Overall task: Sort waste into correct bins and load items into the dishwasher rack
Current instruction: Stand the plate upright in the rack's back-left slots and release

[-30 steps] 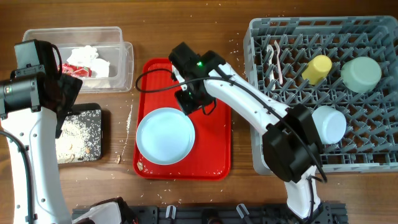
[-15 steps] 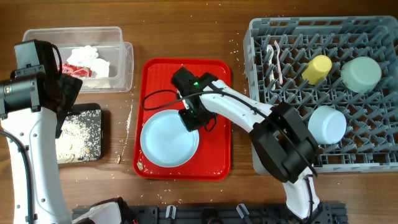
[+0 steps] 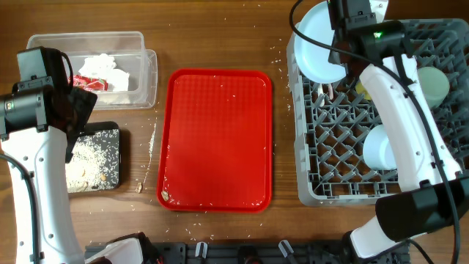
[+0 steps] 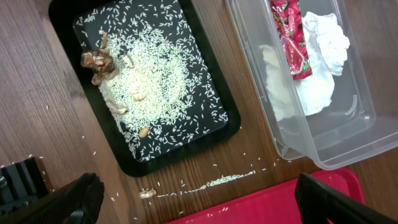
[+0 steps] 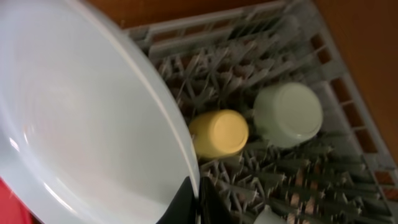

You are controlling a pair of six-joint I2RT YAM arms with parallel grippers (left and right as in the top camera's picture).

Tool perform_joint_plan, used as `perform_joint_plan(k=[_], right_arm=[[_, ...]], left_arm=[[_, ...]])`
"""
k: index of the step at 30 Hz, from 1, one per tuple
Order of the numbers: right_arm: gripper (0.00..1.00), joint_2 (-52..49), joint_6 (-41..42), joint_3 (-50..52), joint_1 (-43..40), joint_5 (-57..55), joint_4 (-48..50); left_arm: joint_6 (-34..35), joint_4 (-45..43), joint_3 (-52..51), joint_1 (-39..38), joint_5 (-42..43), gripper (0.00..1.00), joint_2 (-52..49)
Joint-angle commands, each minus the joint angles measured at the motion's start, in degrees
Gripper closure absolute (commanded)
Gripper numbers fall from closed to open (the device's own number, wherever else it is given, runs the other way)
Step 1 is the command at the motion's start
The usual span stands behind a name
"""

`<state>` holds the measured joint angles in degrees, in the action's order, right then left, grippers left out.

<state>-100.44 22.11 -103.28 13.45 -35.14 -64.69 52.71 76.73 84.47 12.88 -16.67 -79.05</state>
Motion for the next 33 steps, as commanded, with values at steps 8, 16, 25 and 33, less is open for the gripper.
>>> perform_joint_plan(k=[8, 16, 25, 33], right_arm=[[0.96, -2.5, 0.6, 7.3, 0.2, -3.3, 10.0], [0.96, -3.5, 0.8, 7.3, 0.2, -4.7, 10.6], [0.96, -6.6, -2.1, 7.3, 0.2, -13.6, 11.5], [0.68, -6.6, -2.6, 7.3, 3.6, -1.8, 11.0]], left_arm=[[0.5, 0.0, 0.3, 0.3, -0.8, 0.0, 0.3], [0.5, 0.0, 0.3, 0.3, -0.8, 0.0, 0.3], [0.5, 0.0, 0.3, 0.3, -0.8, 0.0, 0.3], [0.5, 0.0, 0.3, 0.3, -0.8, 0.0, 0.3]])
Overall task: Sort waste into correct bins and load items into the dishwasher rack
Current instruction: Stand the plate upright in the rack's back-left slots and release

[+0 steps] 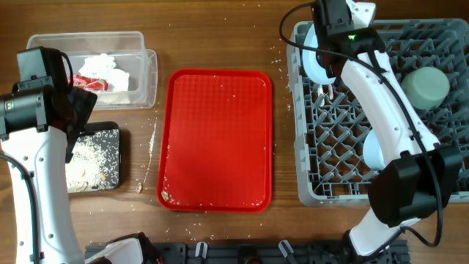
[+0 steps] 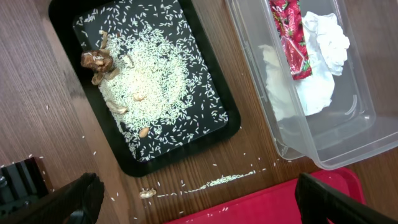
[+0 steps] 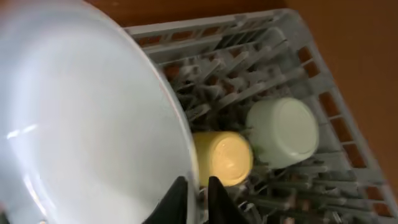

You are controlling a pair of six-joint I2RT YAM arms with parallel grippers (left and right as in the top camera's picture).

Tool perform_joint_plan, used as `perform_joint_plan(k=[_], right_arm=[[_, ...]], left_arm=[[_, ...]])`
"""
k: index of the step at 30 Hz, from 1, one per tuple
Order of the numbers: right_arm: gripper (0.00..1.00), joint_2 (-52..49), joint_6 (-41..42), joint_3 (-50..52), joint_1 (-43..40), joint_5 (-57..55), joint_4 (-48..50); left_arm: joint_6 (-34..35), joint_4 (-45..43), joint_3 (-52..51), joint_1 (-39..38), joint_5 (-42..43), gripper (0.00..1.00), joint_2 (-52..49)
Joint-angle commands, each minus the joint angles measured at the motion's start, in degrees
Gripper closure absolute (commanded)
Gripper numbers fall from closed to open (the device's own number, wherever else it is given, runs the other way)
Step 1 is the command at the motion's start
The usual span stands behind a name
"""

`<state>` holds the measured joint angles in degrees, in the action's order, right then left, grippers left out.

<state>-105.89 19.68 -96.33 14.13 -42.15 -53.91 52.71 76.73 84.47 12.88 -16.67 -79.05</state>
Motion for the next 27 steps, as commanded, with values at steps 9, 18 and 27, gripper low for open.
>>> perform_joint_plan(k=[9, 18, 27], right_arm=[[0.09, 16.7, 1.9, -3.6, 2.5, 16.7, -5.8], [0.96, 0.3, -3.2, -3.6, -30.7, 70.1, 1.0], [0.96, -5.5, -6.1, -3.6, -30.1, 94.7, 5.7]], left_arm=[[0.5, 0.0, 0.3, 0.3, -0.8, 0.0, 0.3], [0.5, 0.0, 0.3, 0.3, -0.8, 0.0, 0.3], [0.5, 0.0, 0.3, 0.3, -0.8, 0.0, 0.3]])
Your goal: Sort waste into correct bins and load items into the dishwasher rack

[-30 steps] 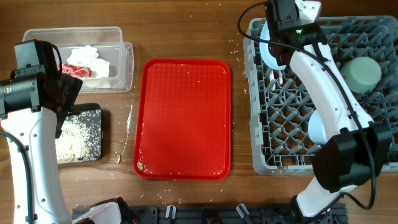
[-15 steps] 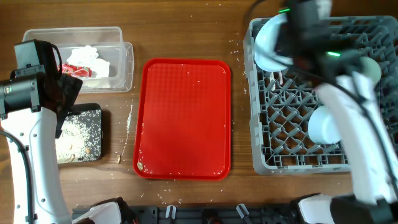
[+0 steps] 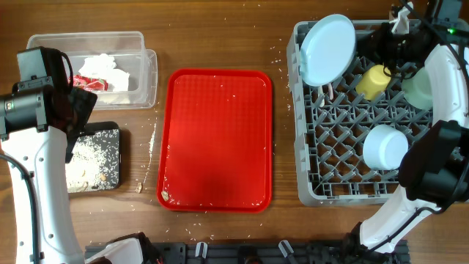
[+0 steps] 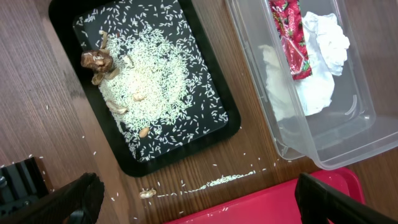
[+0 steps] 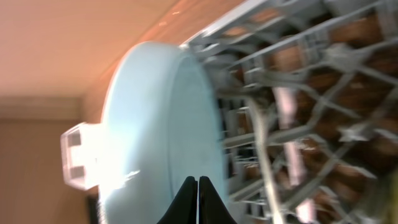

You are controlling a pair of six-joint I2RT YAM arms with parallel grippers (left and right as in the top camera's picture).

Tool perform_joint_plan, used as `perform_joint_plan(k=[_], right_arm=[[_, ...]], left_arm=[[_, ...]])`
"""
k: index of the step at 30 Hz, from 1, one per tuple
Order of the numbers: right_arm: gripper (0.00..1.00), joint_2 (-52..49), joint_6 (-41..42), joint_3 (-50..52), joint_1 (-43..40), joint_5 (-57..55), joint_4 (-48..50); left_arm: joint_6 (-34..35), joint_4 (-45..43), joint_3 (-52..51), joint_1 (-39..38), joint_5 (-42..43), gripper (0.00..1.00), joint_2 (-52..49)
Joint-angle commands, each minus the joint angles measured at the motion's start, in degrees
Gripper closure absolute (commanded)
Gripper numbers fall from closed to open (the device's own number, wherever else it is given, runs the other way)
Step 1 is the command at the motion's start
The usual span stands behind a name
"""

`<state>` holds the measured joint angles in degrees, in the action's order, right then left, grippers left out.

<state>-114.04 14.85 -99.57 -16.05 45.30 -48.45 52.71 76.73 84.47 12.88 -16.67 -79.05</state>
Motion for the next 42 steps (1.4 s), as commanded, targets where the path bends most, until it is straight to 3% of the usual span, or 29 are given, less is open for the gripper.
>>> perform_joint_plan(k=[1, 6, 8, 13, 18, 19, 20, 23, 26, 28, 39, 40, 42], right_arm=[[0.96, 3.8, -1.2, -0.3, 0.1, 7.3, 0.2], [0.96, 12.9, -1.6, -0.3, 0.1, 6.8, -1.7], [0.96, 17.9, -2.9, -0.3, 0.5, 0.3, -5.1], [0.9, 35.1, -8.4, -0.2, 1.2, -14.6, -20.6], [0.84, 56.3, -8.1, 8.1, 2.1, -14.9, -25.9], [0.53, 61.7, -5.2, 11.3, 2.1, -15.8, -25.2], [0.0, 66.2, -2.4, 14.2, 2.1, -18.0, -25.2], [0.01, 74.0, 5.0, 20.2, 2.1, -20.5, -29.4], [0.0, 75.1, 16.1, 21.3, 2.1, -34.9, -35.7], [0.0, 75.1, 22.2, 21.3, 2.1, -37.3, -40.6], [0.0, 75.3, 19.6, 23.6, 2.1, -44.9, -40.1], [0.0, 75.5, 19.4, 26.0, 2.1, -44.9, -37.7], [0.0, 79.1, 16.6, 36.1, 2.4, -41.0, -24.2]], left_arm=[[0.5, 0.0, 0.3, 0.3, -0.8, 0.0, 0.3], [0.5, 0.0, 0.3, 0.3, -0.8, 0.0, 0.3], [0.5, 0.0, 0.3, 0.3, -0.8, 0.0, 0.3], [0.5, 0.0, 0.3, 0.3, -0.8, 0.0, 0.3], [0.5, 0.0, 0.3, 0.3, -0.8, 0.0, 0.3], [0.5, 0.0, 0.3, 0.3, -0.8, 0.0, 0.3], [0.5, 0.0, 0.3, 0.3, -0.8, 0.0, 0.3], [0.5, 0.0, 0.3, 0.3, -0.8, 0.0, 0.3], [0.5, 0.0, 0.3, 0.3, -0.8, 0.0, 0.3], [0.5, 0.0, 0.3, 0.3, -0.8, 0.0, 0.3], [0.5, 0.0, 0.3, 0.3, -0.8, 0.0, 0.3], [0.5, 0.0, 0.3, 0.3, -0.8, 0.0, 0.3], [0.5, 0.0, 0.3, 0.3, -0.8, 0.0, 0.3]])
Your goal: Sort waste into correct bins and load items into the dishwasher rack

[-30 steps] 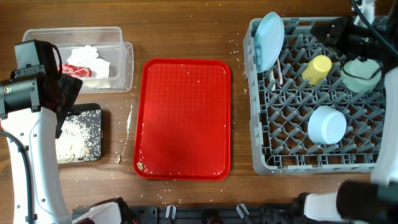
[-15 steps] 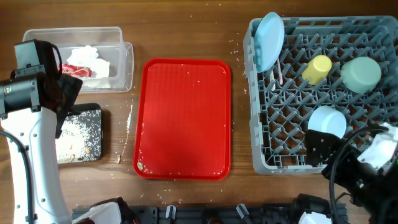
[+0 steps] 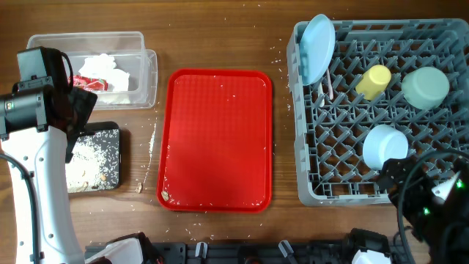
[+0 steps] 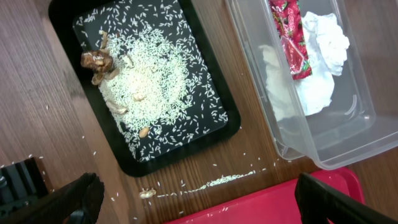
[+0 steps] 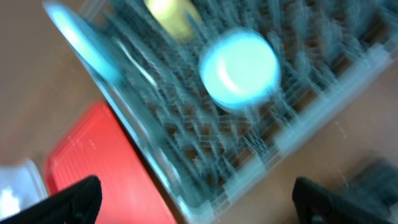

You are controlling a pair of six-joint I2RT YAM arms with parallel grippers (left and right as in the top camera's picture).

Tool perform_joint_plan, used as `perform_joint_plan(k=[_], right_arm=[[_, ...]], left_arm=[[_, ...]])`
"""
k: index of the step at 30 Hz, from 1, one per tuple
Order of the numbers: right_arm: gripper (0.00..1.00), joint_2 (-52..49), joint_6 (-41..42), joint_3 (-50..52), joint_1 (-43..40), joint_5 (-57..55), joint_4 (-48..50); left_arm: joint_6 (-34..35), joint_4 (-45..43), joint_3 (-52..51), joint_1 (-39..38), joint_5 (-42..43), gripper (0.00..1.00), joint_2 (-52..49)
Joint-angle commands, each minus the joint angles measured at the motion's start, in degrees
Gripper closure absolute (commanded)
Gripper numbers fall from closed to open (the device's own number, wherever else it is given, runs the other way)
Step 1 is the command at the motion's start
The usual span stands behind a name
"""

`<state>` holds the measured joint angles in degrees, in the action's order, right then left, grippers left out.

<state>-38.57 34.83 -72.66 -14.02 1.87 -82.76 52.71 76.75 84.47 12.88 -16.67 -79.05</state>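
Observation:
A light blue plate [image 3: 316,45] stands on edge in the far left corner of the grey dishwasher rack [image 3: 344,187], with nothing holding it. A yellow cup [image 3: 374,79], a pale green cup [image 3: 425,86] and a white cup [image 3: 385,145] sit upside down in the rack. My right gripper [image 5: 202,199] is open and empty, high over the rack's near edge; its view is blurred. My left gripper [image 4: 199,202] is open and empty above the table, between the black tray [image 4: 230,121] of rice and scraps and the red tray [image 3: 216,139].
A clear plastic bin [image 4: 292,146] at the far left holds a red wrapper [image 4: 289,40] and white tissue [image 4: 323,43]. Loose rice grains [image 4: 227,180] lie on the wood between the black tray and the red tray. My right arm [image 3: 429,213] fills the near right corner.
My right gripper was shut on the plate's rim at the rack's far side. It is now open, and the arm is at the near right corner. The plate stands alone. My left arm is unchanged.
My right gripper first held the light blue plate over the rack's far left corner. It then had the plate lower among the tines, and later leaning in the rack with the arm reaching from the far right. Now the plate stands free and the arm is away.

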Motion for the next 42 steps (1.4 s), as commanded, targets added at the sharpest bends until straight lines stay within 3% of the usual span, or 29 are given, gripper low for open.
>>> perform_joint_plan(k=[1, 6, 10, 13, 22, 26, 29, 31, 36, 42], right_arm=[[0.0, 6.6, -4.7, 15.9, 1.6, 6.2, 20.1], [0.0, 20.6, -4.3, 45.8, 14.5, 5.2, 57.4], [0.0, 29.1, 6.1, 58.3, 15.2, -1.5, 69.8], [0.0, 34.3, 2.7, 63.7, 15.3, -2.4, 76.1], [0.0, 38.4, -16.5, 67.0, 15.3, 0.1, 81.7], [0.01, 38.4, -18.2, 71.9, 15.3, 1.0, 91.0], [0.0, 38.4, -22.5, 72.4, 15.3, 1.8, 89.4], [0.0, 38.4, -25.5, 72.4, 15.3, 1.6, 82.2], [0.0, 38.4, -34.8, 72.4, 15.3, 1.6, 82.8], [0.0, 38.1, -34.8, 72.4, 15.3, 1.6, 82.8]], left_arm=[[0.5, 0.0, 0.3, 0.3, -0.8, 0.0, 0.3], [0.5, 0.0, 0.3, 0.3, -0.8, 0.0, 0.3], [0.5, 0.0, 0.3, 0.3, -0.8, 0.0, 0.3], [0.5, 0.0, 0.3, 0.3, -0.8, 0.0, 0.3], [0.5, 0.0, 0.3, 0.3, -0.8, 0.0, 0.3], [0.5, 0.0, 0.3, 0.3, -0.8, 0.0, 0.3], [0.5, 0.0, 0.3, 0.3, -0.8, 0.0, 0.3], [0.5, 0.0, 0.3, 0.3, -0.8, 0.0, 0.3], [0.5, 0.0, 0.3, 0.3, -0.8, 0.0, 0.3], [0.5, 0.0, 0.3, 0.3, -0.8, 0.0, 0.3]])
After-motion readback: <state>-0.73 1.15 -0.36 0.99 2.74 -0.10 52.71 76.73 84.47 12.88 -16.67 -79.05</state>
